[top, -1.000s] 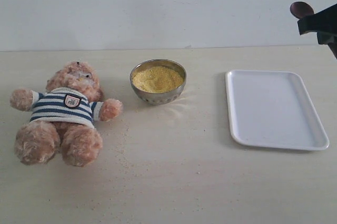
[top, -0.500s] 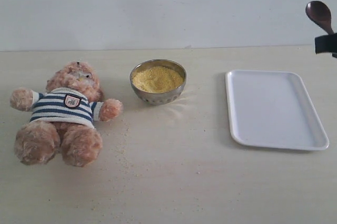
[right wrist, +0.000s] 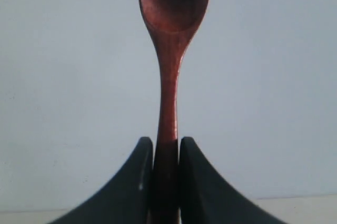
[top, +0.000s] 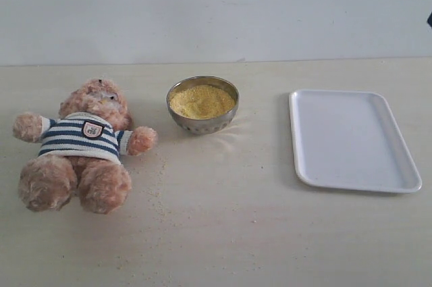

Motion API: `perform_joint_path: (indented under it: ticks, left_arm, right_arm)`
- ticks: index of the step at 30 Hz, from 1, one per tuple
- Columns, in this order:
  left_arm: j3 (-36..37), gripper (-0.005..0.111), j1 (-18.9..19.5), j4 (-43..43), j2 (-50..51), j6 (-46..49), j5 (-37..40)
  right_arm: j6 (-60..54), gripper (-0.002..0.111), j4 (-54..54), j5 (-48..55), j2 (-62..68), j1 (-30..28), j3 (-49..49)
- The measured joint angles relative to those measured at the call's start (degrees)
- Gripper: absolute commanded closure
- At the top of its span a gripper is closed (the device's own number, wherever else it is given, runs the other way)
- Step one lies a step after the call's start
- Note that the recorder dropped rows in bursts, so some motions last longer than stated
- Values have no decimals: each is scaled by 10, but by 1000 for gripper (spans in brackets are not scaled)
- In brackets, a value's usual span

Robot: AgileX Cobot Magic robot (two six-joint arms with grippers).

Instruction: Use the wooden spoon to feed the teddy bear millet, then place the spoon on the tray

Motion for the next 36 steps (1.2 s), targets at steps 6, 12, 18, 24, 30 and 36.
perform_joint_path:
  ticks: [6,12,18,24,30,36]
  left_arm:
    - [0,102,0,0,0,0,0]
    - [0,102,0,0,0,0,0]
    - [0,102,0,0,0,0,0]
    - [0,102,0,0,0,0,0]
    - [0,102,0,0,0,0,1]
    - [0,102,0,0,0,0,32]
  right_arm:
    - [-33,109,0,238,120,0,-106]
    - [-52,109,0,559,280,0,-277]
    - [-81,109,0,645,378,5,-316]
    - [-94,109,10,652,395,17,-326]
    - [-94,109,11,651,400,17,-333]
    - [-94,109,11,655,422,17,-333]
